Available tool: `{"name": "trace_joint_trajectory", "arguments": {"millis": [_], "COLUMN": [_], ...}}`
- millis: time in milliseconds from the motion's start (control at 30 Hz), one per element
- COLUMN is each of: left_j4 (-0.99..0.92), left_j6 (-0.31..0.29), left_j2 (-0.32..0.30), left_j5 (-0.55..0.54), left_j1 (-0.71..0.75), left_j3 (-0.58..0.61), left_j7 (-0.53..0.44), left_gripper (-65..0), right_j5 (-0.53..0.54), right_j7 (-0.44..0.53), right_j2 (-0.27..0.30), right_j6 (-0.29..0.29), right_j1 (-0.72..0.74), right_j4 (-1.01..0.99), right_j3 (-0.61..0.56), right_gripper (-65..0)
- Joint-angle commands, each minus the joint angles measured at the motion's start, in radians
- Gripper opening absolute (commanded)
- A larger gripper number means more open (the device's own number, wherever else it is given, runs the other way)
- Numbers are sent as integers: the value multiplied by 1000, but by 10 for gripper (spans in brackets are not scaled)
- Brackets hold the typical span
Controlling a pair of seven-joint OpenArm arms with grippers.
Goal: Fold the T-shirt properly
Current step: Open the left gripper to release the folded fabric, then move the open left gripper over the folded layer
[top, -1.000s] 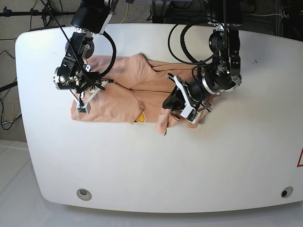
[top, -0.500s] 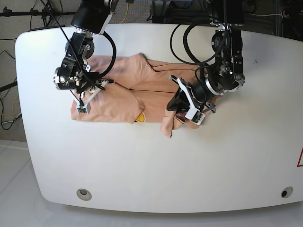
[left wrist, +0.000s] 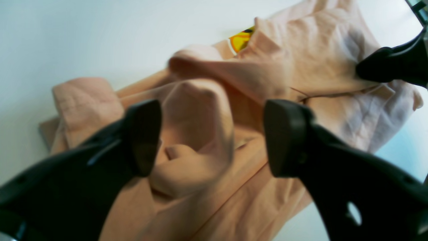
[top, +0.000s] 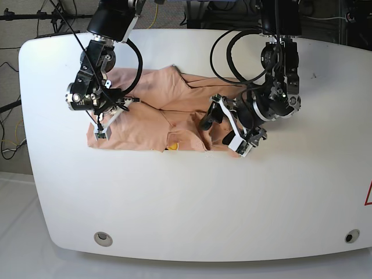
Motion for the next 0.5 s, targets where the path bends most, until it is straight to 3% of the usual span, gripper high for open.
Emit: {"name": "trace_joint_trajectory", "arguments": {"millis": [0,467], "left_j4": [35,106], "left_j6": [-18,-9], "left_j2": [11,-18], "left_j5": [-40,-163], "left_j1": [-25,-12], "left_j3": [2,66], "left_j7": [-16,26], "left_gripper": [-180,-224], "right_j5": [-7,-6], "right_j7": [-11,-20], "right_j2": [-1,1], "right_j6": [6,6], "right_j1": [8,10], "right_j4": [7,10], "right_j3": [-4,-3], "right_gripper": [-649,-650]}}
